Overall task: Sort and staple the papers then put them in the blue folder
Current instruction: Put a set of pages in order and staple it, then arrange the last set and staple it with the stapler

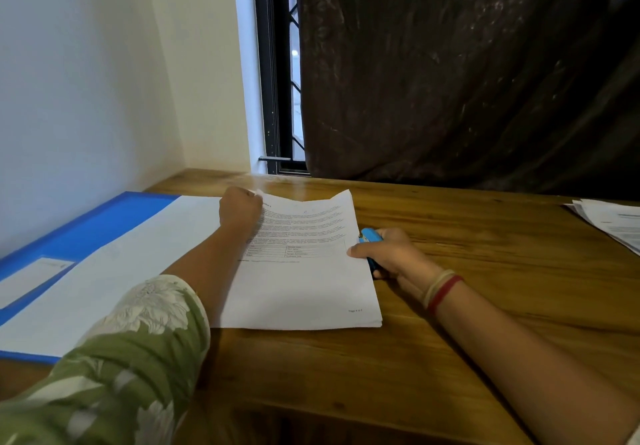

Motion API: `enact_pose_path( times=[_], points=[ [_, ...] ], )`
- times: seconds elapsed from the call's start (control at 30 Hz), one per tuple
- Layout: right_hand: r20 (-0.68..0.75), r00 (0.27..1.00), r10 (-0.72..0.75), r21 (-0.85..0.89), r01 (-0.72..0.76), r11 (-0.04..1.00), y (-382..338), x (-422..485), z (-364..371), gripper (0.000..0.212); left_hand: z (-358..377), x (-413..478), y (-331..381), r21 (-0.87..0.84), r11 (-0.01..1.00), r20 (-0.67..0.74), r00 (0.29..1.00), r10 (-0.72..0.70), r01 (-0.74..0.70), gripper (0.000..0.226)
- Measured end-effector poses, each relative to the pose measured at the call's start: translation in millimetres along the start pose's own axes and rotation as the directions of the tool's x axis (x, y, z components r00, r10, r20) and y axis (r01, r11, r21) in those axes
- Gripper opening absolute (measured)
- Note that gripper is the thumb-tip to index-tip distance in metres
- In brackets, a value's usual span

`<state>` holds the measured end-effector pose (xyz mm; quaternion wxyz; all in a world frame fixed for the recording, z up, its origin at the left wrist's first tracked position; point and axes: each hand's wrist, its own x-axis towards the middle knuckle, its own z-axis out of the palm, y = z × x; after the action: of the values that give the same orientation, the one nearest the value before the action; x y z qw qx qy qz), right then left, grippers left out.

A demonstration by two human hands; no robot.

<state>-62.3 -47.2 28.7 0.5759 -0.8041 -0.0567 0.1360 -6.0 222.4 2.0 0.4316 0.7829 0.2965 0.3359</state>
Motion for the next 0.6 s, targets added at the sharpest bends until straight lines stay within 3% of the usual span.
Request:
enact_pose_path(
  times=[0.33,0.6],
  points=[
    [0.024,0.999,-0.039,-0.143,0.042,0.989,1,2,1,0.03,4,-5,4,0.214,0.977,-0.032,0.999,0.031,-0.023,0.017],
    [0.008,0.999,-0.036,-0.231,0.037,0.972,2,5,0,0.034,9,-5,15,0.519,0.854,-0.062,0.998,-0.014,0.044,0.021]
  ],
)
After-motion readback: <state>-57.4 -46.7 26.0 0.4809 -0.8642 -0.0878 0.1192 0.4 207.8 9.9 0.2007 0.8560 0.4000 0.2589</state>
